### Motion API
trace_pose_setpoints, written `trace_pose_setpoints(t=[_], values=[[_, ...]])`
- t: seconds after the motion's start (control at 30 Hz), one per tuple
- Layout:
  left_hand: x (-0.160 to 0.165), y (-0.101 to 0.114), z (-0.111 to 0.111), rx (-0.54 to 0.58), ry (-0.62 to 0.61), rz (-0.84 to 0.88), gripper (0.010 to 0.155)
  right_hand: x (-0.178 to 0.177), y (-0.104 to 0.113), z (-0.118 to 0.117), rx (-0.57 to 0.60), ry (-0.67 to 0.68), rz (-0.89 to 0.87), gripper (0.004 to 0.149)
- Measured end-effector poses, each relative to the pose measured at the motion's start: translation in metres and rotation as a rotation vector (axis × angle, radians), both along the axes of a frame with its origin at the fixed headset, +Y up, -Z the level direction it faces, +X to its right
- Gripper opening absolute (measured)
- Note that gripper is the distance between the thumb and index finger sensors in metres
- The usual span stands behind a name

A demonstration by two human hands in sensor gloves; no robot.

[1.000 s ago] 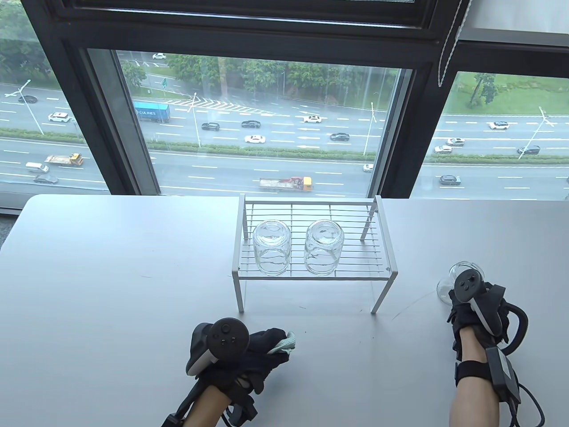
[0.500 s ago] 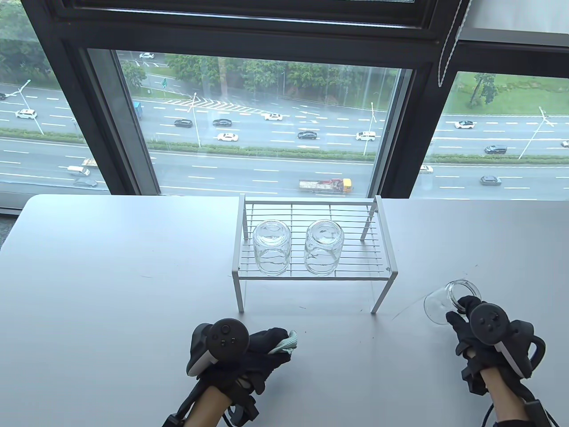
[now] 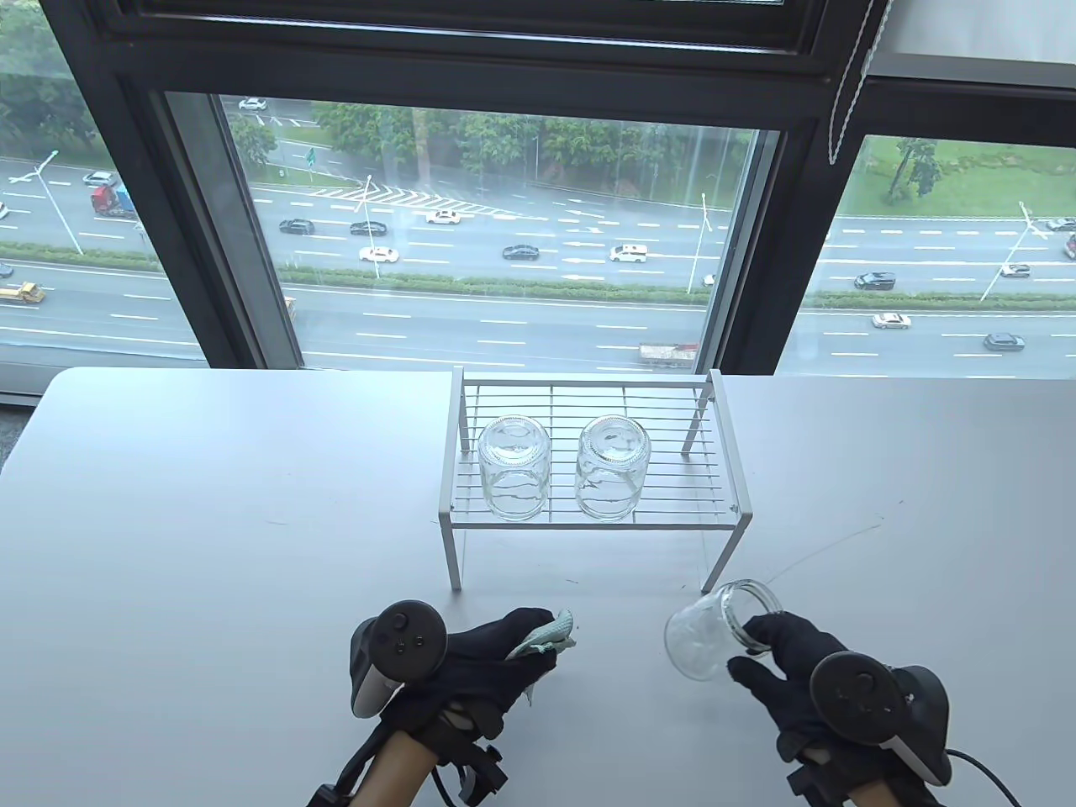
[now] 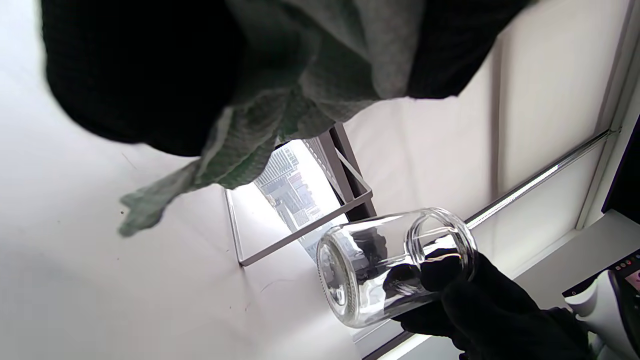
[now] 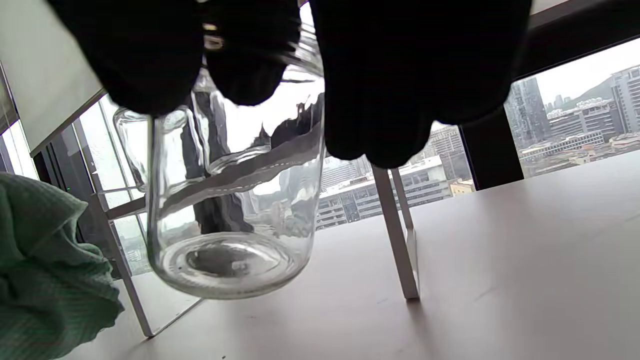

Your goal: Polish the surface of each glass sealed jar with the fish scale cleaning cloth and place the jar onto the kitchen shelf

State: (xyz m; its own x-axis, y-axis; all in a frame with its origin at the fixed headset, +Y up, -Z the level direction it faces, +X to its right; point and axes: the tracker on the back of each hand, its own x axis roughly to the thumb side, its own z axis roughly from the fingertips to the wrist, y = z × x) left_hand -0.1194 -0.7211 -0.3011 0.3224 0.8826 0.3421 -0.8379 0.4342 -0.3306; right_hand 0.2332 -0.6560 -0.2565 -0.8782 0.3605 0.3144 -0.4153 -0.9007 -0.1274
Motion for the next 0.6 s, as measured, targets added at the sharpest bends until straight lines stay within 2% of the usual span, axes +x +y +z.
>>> trace_pose_setpoints(t=[0.23,0.33,0.43,0.53,0.6], values=[[-0.009,-0.004,-0.002,-0.066,0.037,0.205,0.064,-0.06,0.004,-0.001,-0.08,0.227,-0.131,0.05],[-0.009,-0.006,-0.002,-0.108,-0.006,0.342,0.066,-0.076,0.005,-0.012,-0.159,0.322,-0.252,0.05],[-0.003,-0.008,-0.001,-0.197,-0.113,0.47,0.071,-0.085,0.002,-0.028,-0.279,0.431,-0.441,0.051],[0.003,-0.012,0.002,-0.277,-0.238,0.565,0.083,-0.088,-0.007,-0.039,-0.311,0.454,-0.563,0.052],[0.004,-0.015,0.002,-0.305,-0.231,0.632,0.087,-0.088,-0.018,-0.042,-0.309,0.457,-0.623,0.053]])
